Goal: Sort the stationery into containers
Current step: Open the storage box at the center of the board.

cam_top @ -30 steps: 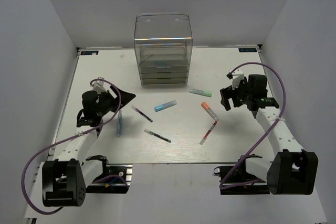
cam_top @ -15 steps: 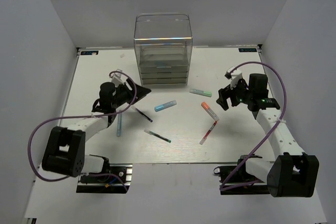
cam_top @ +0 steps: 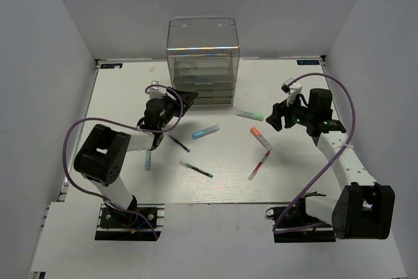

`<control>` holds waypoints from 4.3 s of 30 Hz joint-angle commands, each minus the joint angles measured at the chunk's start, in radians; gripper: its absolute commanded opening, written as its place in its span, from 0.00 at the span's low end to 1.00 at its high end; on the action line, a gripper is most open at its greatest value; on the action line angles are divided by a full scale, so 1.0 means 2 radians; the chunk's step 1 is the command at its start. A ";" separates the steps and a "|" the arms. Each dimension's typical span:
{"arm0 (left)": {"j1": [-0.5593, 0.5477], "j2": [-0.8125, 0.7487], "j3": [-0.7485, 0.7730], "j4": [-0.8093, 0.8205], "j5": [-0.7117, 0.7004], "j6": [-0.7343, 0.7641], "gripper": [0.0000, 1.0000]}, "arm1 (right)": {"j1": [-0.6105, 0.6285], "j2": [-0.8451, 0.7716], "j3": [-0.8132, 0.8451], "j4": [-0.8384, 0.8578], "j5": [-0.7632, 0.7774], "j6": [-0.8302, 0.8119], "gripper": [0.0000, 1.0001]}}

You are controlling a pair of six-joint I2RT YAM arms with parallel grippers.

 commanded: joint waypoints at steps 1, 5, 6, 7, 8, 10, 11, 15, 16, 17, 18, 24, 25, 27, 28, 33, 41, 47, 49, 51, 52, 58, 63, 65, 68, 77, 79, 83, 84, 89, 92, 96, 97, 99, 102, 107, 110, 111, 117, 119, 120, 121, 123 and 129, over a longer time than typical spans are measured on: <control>-0.014 0.009 0.020 0.081 -0.066 -0.011 0.67 | -0.001 -0.003 0.007 0.035 -0.014 0.016 0.72; -0.029 0.034 0.036 0.102 -0.078 -0.011 0.65 | 0.000 -0.008 -0.001 0.040 -0.014 0.014 0.68; -0.029 0.040 0.036 0.102 -0.085 -0.011 0.65 | 0.000 -0.010 -0.002 0.042 -0.014 0.014 0.67; -0.034 0.041 0.036 0.108 -0.093 -0.011 0.64 | -0.002 -0.008 -0.004 0.043 -0.014 0.013 0.67; -0.039 0.047 0.041 0.108 -0.093 -0.011 0.64 | 0.000 -0.008 -0.004 0.045 -0.014 0.013 0.67; -0.039 0.053 0.046 0.108 -0.108 -0.011 0.62 | 0.002 -0.010 -0.004 0.049 -0.014 0.014 0.65; -0.044 0.058 0.046 0.108 -0.112 -0.011 0.62 | -0.001 -0.007 -0.003 0.051 -0.014 0.013 0.65; -0.049 0.070 0.056 0.117 -0.131 -0.011 0.57 | -0.001 -0.004 0.002 0.052 -0.013 0.014 0.64; -0.049 0.078 0.056 0.124 -0.131 -0.011 0.55 | 0.000 -0.004 0.003 0.053 -0.014 0.014 0.64; -0.054 0.083 0.056 0.137 -0.131 -0.011 0.54 | 0.000 -0.004 0.004 0.054 -0.013 0.014 0.64; -0.054 0.090 0.061 0.138 -0.136 -0.011 0.54 | 0.000 -0.005 0.002 0.054 -0.013 0.012 0.64; -0.054 0.106 0.061 0.159 -0.145 -0.011 0.54 | 0.000 -0.007 0.001 0.052 -0.011 0.008 0.64; -0.054 0.107 0.066 0.166 -0.145 -0.011 0.54 | 0.000 -0.008 0.000 0.054 -0.011 0.008 0.64; -0.054 0.117 0.066 0.177 -0.150 -0.016 0.54 | -0.001 -0.008 -0.001 0.054 -0.010 0.007 0.64; -0.054 0.117 0.066 0.177 -0.150 -0.016 0.54 | -0.001 -0.007 -0.001 0.054 -0.010 0.007 0.64; -0.054 0.133 0.080 0.190 -0.150 -0.016 0.54 | 0.000 -0.008 -0.001 0.055 -0.010 0.005 0.64; -0.054 0.155 0.085 0.207 -0.159 -0.026 0.52 | 0.000 -0.008 -0.005 0.055 -0.007 0.005 0.64; -0.054 0.185 0.089 0.266 -0.164 -0.038 0.47 | 0.000 -0.009 -0.006 0.055 -0.010 0.002 0.64; -0.054 0.186 0.089 0.271 -0.164 -0.038 0.47 | 0.000 -0.010 -0.006 0.055 -0.010 0.000 0.64; -0.054 0.191 0.094 0.279 -0.164 -0.038 0.47 | -0.001 -0.009 -0.005 0.055 -0.009 -0.002 0.64; -0.054 0.197 0.094 0.285 -0.164 -0.038 0.47 | 0.000 -0.009 -0.005 0.055 -0.010 -0.003 0.64; -0.054 0.202 0.094 0.308 -0.174 -0.038 0.48 | 0.000 -0.007 -0.005 0.054 -0.010 -0.002 0.64; -0.054 0.202 0.094 0.324 -0.186 -0.038 0.48 | 0.000 -0.007 -0.008 0.055 -0.011 -0.003 0.64; -0.054 0.207 0.094 0.329 -0.191 -0.038 0.47 | 0.000 -0.005 -0.008 0.055 -0.010 -0.002 0.64; -0.054 0.212 0.094 0.344 -0.200 -0.043 0.43 | 0.000 -0.004 -0.006 0.055 -0.010 -0.002 0.64; -0.054 0.212 0.094 0.371 -0.210 -0.048 0.38 | 0.000 -0.004 -0.007 0.057 -0.011 -0.003 0.64; -0.054 0.216 0.099 0.375 -0.210 -0.048 0.34 | 0.000 -0.002 -0.006 0.057 -0.011 -0.002 0.64; -0.054 0.216 0.103 0.380 -0.214 -0.048 0.28 | -0.002 -0.004 -0.006 0.057 -0.011 -0.002 0.64; -0.054 0.216 0.103 0.380 -0.214 -0.048 0.27 | 0.000 -0.002 -0.006 0.057 -0.011 -0.003 0.64; -0.054 0.226 0.103 0.406 -0.214 -0.048 0.18 | 0.000 -0.005 -0.007 0.055 -0.011 -0.005 0.64; -0.054 0.226 0.103 0.416 -0.214 -0.048 0.10 | 0.000 -0.007 -0.008 0.055 -0.011 -0.004 0.64; -0.054 0.221 0.099 0.421 -0.210 -0.048 0.06 | 0.000 -0.006 -0.008 0.056 -0.011 -0.004 0.64; -0.054 0.221 0.099 0.421 -0.210 -0.048 0.06 | 0.000 -0.005 -0.008 0.054 -0.012 -0.004 0.64; -0.054 0.215 0.099 0.426 -0.204 -0.048 0.02 | 0.000 -0.004 -0.008 0.055 -0.013 -0.003 0.64; -0.054 0.215 0.104 0.426 -0.194 -0.048 0.02 | 0.000 -0.006 -0.008 0.054 -0.013 -0.005 0.64; -0.054 0.205 0.114 0.426 -0.189 -0.038 0.02 | 0.000 -0.008 -0.011 0.053 -0.012 -0.009 0.64; -0.054 0.196 0.119 0.426 -0.180 -0.033 0.02 | 0.001 -0.008 -0.013 0.052 -0.011 -0.012 0.64; -0.054 0.195 0.119 0.421 -0.180 -0.033 0.02 | -0.001 -0.008 -0.014 0.052 -0.013 -0.012 0.64; -0.054 0.186 0.128 0.416 -0.171 -0.028 0.01 | 0.001 -0.007 -0.014 0.055 -0.013 -0.013 0.64; -0.054 0.182 0.128 0.416 -0.170 -0.028 0.01 | 0.000 -0.006 -0.013 0.055 -0.013 -0.013 0.64; -0.054 0.182 0.128 0.416 -0.170 -0.028 0.01 | 0.001 -0.005 -0.012 0.054 -0.014 -0.012 0.64; -0.054 0.176 0.128 0.416 -0.170 -0.028 0.01 | 0.000 -0.005 -0.012 0.053 -0.013 -0.012 0.64; -0.054 0.169 0.128 0.416 -0.170 -0.028 0.01 | 0.001 -0.005 -0.013 0.054 -0.014 -0.012 0.64; -0.058 0.159 0.128 0.411 -0.166 -0.018 0.01 | -0.001 -0.003 -0.014 0.057 -0.014 -0.012 0.64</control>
